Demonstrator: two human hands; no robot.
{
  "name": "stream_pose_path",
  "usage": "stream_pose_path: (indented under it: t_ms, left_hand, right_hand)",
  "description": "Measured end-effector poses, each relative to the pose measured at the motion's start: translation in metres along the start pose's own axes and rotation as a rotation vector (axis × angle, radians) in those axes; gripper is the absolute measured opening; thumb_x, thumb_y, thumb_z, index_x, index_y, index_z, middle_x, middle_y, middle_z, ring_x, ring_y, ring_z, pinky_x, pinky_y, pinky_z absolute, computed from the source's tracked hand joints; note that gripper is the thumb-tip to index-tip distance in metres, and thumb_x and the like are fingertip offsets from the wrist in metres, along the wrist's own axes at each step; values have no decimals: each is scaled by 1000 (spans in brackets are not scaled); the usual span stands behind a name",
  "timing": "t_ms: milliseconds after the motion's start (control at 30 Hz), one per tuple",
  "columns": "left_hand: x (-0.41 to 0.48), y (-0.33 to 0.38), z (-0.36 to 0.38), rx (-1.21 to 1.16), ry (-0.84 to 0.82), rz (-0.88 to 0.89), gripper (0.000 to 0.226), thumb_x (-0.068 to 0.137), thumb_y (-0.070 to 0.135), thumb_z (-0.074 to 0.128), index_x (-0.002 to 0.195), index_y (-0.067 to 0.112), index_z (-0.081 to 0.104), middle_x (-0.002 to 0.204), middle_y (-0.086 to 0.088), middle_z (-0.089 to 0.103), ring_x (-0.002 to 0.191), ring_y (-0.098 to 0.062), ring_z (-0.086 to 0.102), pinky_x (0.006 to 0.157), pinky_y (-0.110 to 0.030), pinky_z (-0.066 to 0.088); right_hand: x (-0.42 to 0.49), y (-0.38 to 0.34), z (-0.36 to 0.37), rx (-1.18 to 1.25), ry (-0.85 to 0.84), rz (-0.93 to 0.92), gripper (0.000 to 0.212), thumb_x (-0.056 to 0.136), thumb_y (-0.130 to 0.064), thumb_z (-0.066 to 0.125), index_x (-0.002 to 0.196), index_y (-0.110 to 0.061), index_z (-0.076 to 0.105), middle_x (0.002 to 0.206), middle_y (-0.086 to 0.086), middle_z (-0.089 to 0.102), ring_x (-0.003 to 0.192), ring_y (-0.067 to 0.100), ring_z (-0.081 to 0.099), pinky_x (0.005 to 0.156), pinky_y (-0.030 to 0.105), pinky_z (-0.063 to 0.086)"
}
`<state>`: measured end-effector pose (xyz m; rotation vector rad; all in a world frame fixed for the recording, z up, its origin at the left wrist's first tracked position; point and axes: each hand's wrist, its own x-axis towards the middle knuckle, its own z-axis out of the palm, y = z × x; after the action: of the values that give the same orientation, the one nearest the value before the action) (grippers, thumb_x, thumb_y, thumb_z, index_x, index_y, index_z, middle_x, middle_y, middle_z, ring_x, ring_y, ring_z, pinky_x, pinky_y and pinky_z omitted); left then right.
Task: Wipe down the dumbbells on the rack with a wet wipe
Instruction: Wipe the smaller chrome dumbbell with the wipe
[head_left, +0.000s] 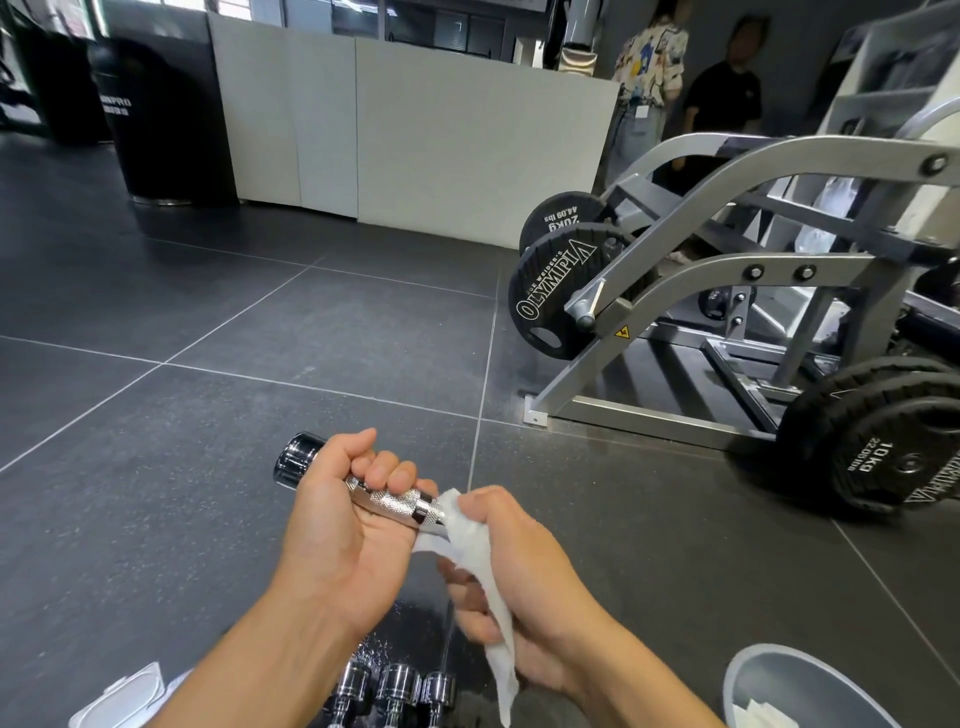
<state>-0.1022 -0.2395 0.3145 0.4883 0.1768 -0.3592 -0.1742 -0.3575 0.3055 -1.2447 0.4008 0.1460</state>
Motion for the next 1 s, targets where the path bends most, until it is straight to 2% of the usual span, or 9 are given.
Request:
stream_pose_path:
  t_ms: [167,267,333,400,500,600,767,900,1000]
  left_hand:
    - [3,3,4,-15,-30,17,40,97,16,55,64,25,35,58,8,30,50,-12,36,72,-32,39]
    - [1,3,4,-12,-47,14,38,98,17,54,65,25,35,58,9,30,51,-10,36,73,-31,40]
    - [1,1,4,-4,-58,11,39,97,17,55,65,25,36,58,9,31,51,-11,36,72,-31,40]
    - [1,0,4,1,-64,8,40,97,16,55,63,25,36,57,8,31,51,-11,36,70,-32,40]
    - [2,0,2,6,-54,11,40,96,16,57,62,25,36,58,8,30,51,-12,35,71,-32,39]
    - [3,-2,-1,8,-41,4,39,95,16,58,64,25,36,59,8,30,52,-12,34,74,-33,39]
    - [6,-1,3,12,-38,15,39,97,16,56,65,25,35,58,8,30,51,-12,35,73,-32,39]
    - [3,2,5,3,-64,25,39,99,17,55,66,25,37,59,8,31,52,-11,36,70,-31,40]
    - [1,0,5,-5,-82,8,39,98,17,55,65,25,37,57,9,31,51,-11,36,71,-32,40]
  right_hand:
    - [7,20,-11,-660,125,-656,16,88,-55,56,96,-45,45,79,-13,58,67,8,50,63,29,43]
    - [8,24,-25,-1048,97,-1009,20,97,-43,57,111,-39,42,102,-6,55,79,11,50,69,27,45]
    - [8,26,-24,-991,113,-955,17,95,-46,57,104,-41,43,91,-11,51,72,5,48,64,21,41]
    - [2,19,-10,-576,138,-667,14,93,-51,55,94,-39,47,76,-7,56,60,10,51,56,26,43]
    - [-6,5,3,18,46,-146,19,100,-30,51,92,-13,55,64,4,53,43,16,39,38,21,29]
    - [-11,-6,1,131,-39,94,29,101,-33,50,80,-15,60,54,2,36,40,11,27,35,17,16]
    - [0,12,-10,-627,208,-496,15,95,-53,49,95,-38,47,73,-8,60,61,8,53,59,34,42]
    - [2,25,-28,-1117,159,-947,30,101,-62,43,117,-38,37,95,-10,51,69,10,40,59,26,32]
    - [3,23,-21,-918,193,-832,24,93,-68,45,103,-47,42,78,-16,57,65,6,44,58,23,35]
